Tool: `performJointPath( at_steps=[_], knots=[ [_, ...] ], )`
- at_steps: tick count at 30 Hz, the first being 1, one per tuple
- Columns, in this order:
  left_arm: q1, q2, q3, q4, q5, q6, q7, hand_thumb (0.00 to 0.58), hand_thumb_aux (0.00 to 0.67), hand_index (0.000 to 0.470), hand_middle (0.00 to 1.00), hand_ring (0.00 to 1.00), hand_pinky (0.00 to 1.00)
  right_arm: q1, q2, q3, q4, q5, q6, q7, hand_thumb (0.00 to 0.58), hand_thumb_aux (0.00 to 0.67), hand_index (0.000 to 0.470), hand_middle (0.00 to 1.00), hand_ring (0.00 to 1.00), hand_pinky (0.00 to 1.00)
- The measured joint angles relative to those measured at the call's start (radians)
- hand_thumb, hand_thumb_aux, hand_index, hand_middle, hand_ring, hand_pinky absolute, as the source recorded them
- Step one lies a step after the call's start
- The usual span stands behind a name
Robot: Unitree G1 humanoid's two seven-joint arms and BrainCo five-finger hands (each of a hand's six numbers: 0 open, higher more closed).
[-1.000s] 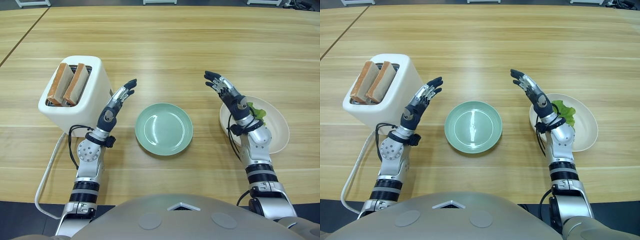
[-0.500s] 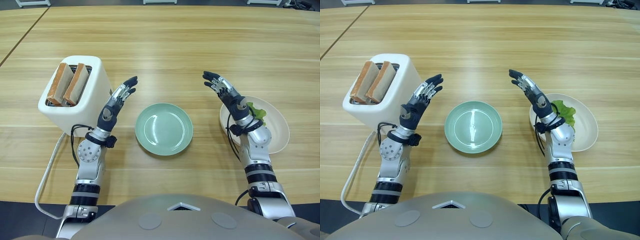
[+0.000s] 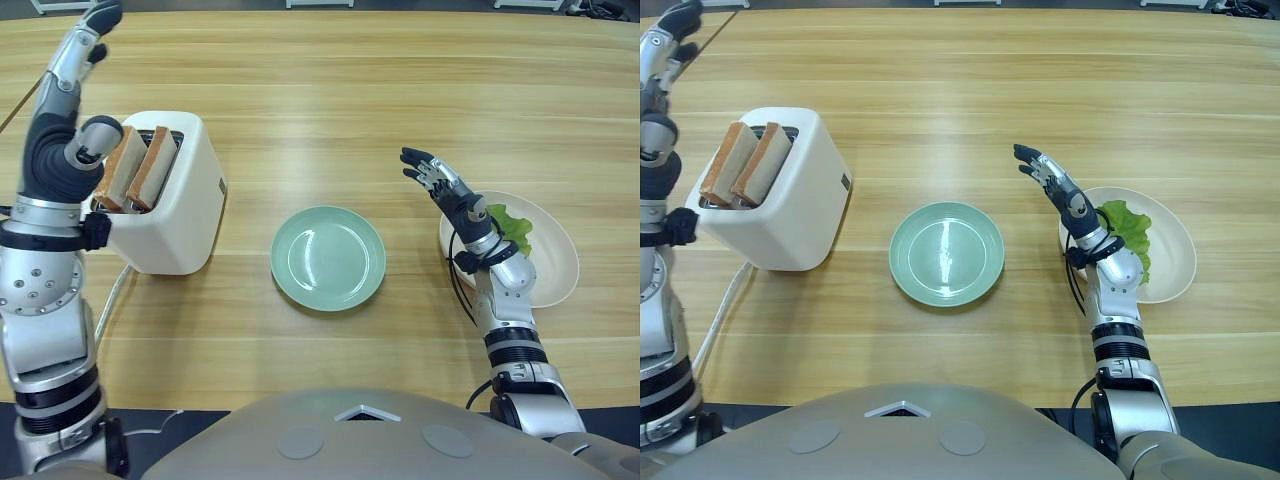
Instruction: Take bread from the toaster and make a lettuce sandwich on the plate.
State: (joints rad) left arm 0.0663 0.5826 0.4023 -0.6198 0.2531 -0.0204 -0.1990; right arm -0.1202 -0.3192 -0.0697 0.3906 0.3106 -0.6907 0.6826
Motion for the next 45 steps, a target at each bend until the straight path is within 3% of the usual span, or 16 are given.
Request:
performJointPath(
  at_steps=[1,2,5,6,8,9,11,17,21,23,27,31,34,40,44,45],
  knots=[
    [0.035,0.028,0.012,0.027,0.068,0.0,0.0,0.0,0.0,0.0,0.0,0.0,0.0,0.0,0.0,0.0,0.0,-0.002,0.0,0.0,0.0,0.0,0.0,0.0,0.0,0.0],
    [0.06,0.036,0.017,0.043,0.111,0.002,0.0,0.04,0.024,0.017,0.0,0.0,0.0,0.0,0.0,0.0,0.001,-0.003,0.0,0.0,0.0,0.0,0.0,0.0,0.0,0.0],
    [0.119,0.057,0.025,0.082,0.238,0.007,0.003,0.209,0.134,0.094,0.0,0.0,0.0,0.001,0.0,0.0,0.003,-0.01,-0.001,0.0,0.0,0.0,0.0,0.0,0.0,0.0],
    [0.137,0.074,0.033,0.098,0.275,0.012,0.003,0.223,0.145,0.101,0.0,0.0,0.0,0.001,0.0,0.0,0.003,-0.011,-0.001,0.0,0.0,0.0,0.0,0.0,0.0,0.0],
    [0.162,0.085,0.035,0.132,0.327,0.02,0.002,0.179,0.113,0.079,0.0,0.0,0.0,0.005,0.0,-0.001,0.003,-0.018,-0.002,-0.001,0.0,0.0,0.0,0.0,0.0,0.0],
    [0.173,0.085,0.035,0.146,0.349,0.025,0.002,0.201,0.129,0.09,0.0,0.0,0.0,0.008,0.0,-0.001,0.003,-0.019,-0.002,-0.001,0.0,0.0,0.0,0.0,0.0,0.0],
    [0.185,0.088,0.036,0.17,0.387,0.035,0.005,0.168,0.105,0.074,0.0,0.0,0.0,0.014,0.0,-0.005,0.002,-0.019,-0.003,-0.002,0.0,0.0,0.0,0.0,0.0,0.0],
    [0.171,0.117,0.088,0.225,0.397,0.057,0.038,0.198,0.126,0.088,0.0,0.0,0.0,0.035,-0.001,-0.019,-0.004,-0.029,-0.012,-0.014,0.0,0.0,0.0,0.0,0.0,0.0],
    [0.17,0.126,0.084,0.272,0.415,0.064,0.051,0.398,0.294,0.206,0.0,0.0,0.0,0.042,-0.002,-0.02,-0.009,-0.032,-0.012,-0.015,0.0,0.0,0.0,0.0,0.0,0.0],
    [0.17,0.125,0.07,0.287,0.418,0.063,0.054,0.425,0.323,0.227,0.0,0.0,0.0,0.042,-0.002,-0.021,-0.013,-0.037,-0.013,-0.016,0.0,0.0,0.0,0.0,0.0,0.0],
    [0.165,0.125,0.038,0.297,0.423,0.063,0.073,0.403,0.3,0.21,0.0,0.0,0.0,0.042,-0.002,-0.021,-0.018,-0.037,-0.013,-0.017,0.0,0.0,0.0,0.0,0.0,0.0],
    [0.157,0.125,0.023,0.301,0.421,0.065,0.079,0.301,0.205,0.144,0.0,0.0,0.0,0.047,-0.002,-0.022,-0.024,-0.037,-0.013,-0.021,0.0,0.0,0.0,0.0,0.0,0.0],
    [0.157,0.123,0.015,0.299,0.414,0.056,0.077,0.278,0.187,0.131,0.0,0.0,0.0,0.054,-0.002,-0.022,-0.033,-0.037,-0.013,-0.023,0.0,0.0,0.0,0.0,0.0,0.0],
    [0.157,0.123,0.012,0.296,0.395,0.051,0.076,0.313,0.215,0.151,0.0,0.0,0.0,0.061,-0.002,-0.022,-0.041,-0.037,-0.013,-0.034,0.0,0.0,0.0,0.0,0.0,0.0],
    [0.159,0.119,-0.002,0.298,0.394,0.049,0.077,0.432,0.331,0.232,0.0,0.0,0.0,0.061,-0.002,-0.022,-0.042,-0.037,-0.013,-0.036,0.0,0.0,0.0,0.0,0.0,0.0],
    [0.16,0.118,-0.006,0.302,0.395,0.049,0.077,0.434,0.334,0.234,0.0,0.0,0.0,0.061,-0.002,-0.022,-0.042,-0.037,-0.013,-0.036,0.0,0.0,0.0,0.0,0.0,0.0]
  ],
)
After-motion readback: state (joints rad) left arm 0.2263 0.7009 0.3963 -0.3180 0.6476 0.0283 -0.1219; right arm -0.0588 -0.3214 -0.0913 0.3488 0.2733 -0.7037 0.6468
